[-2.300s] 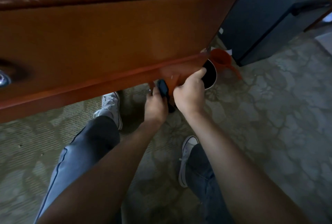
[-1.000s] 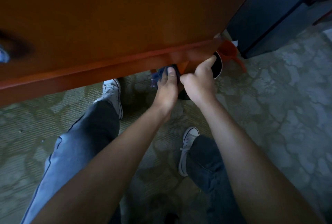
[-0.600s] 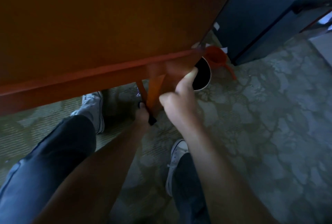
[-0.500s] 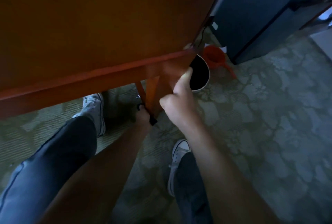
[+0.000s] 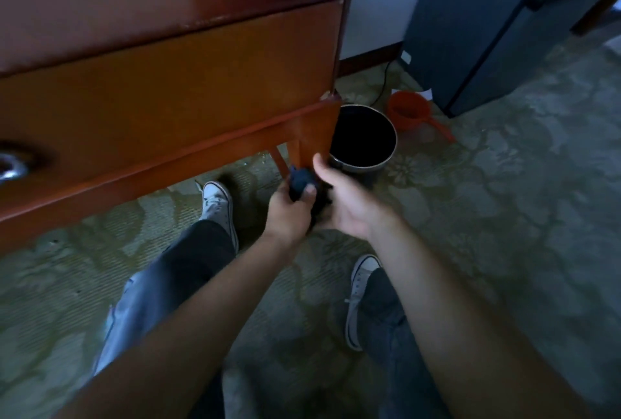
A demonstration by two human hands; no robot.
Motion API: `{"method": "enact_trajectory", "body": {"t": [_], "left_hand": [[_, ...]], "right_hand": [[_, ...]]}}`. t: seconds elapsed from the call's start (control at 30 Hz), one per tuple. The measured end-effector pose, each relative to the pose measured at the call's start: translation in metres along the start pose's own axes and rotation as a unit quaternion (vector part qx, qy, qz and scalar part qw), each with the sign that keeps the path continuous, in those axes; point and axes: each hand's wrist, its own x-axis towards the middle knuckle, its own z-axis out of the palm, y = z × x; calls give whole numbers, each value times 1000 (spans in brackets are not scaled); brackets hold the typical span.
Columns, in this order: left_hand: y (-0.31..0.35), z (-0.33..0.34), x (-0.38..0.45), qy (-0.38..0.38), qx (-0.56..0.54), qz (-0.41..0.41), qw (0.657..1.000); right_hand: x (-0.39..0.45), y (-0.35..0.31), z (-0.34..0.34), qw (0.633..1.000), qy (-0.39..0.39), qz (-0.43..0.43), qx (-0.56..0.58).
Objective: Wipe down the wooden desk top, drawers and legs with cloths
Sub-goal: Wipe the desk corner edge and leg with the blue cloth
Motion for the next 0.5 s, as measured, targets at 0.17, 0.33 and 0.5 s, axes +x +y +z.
{"method": "enact_trajectory", "body": {"t": [0.17,0.33,0.5], "left_hand": [[61,-18,-62,-197,430,62,879],[174,-12,-112,-86,566,411,709],[275,15,-93,19,655,590,472]], "right_hand": [[-5,25,7,995,56,-70,46],[0,14,-27,939,304,-122,106],[-5,4,-10,928,113,-131,330]]}}
